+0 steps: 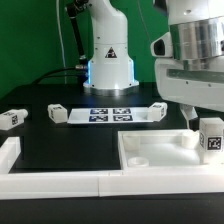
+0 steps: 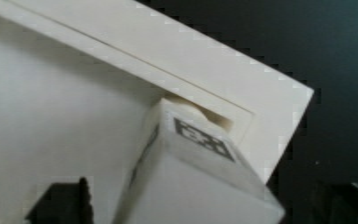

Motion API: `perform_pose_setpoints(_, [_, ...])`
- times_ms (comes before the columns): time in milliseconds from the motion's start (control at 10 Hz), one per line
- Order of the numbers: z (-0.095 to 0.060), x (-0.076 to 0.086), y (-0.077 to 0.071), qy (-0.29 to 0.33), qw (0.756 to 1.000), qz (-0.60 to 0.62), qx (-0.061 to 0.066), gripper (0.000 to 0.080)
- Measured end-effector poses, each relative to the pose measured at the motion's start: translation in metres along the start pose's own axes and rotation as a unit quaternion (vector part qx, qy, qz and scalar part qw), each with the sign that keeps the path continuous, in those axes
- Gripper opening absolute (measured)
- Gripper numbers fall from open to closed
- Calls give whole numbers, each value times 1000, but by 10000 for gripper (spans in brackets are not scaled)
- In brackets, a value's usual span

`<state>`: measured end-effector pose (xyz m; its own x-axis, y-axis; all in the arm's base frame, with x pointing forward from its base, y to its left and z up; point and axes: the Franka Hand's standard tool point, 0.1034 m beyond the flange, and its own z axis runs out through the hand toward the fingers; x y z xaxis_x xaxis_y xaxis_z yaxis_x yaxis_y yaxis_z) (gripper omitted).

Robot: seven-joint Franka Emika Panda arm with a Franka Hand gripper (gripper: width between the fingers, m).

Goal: Assemble square table

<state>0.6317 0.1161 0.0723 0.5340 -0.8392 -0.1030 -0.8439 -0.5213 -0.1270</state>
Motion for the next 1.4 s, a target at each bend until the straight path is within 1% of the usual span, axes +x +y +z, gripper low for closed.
perform_pose_setpoints(100, [0,0,0,0,999,-33,0,643])
perform_pose_setpoints(200, [0,0,0,0,999,-54,0,643])
perform_pose_setpoints(300, [0,0,1,4,991,-130,-8,648])
perform_pose_setpoints(400, [1,-3,1,11,976,-217,-24,649])
perform_pose_setpoints(500, [2,-9,-1,10,950,-309,-36,649])
perform_pose_setpoints(600, [3,-13,-3,10,950,-310,-37,649])
perform_pose_setpoints(700, [3,-12,-2,9,952,-303,-35,649])
perform_pose_setpoints(800, [3,-12,-2,9,954,-298,-36,559])
perform_pose_setpoints(900, [3,-9,0,11,959,-280,-38,366])
perform_pose_setpoints(1000, [4,-7,5,8,968,-248,-44,366])
perform_pose_setpoints(1100, [4,-7,6,9,973,-228,-45,317])
perform_pose_setpoints(1400, [2,1,13,16,989,-135,-51,317])
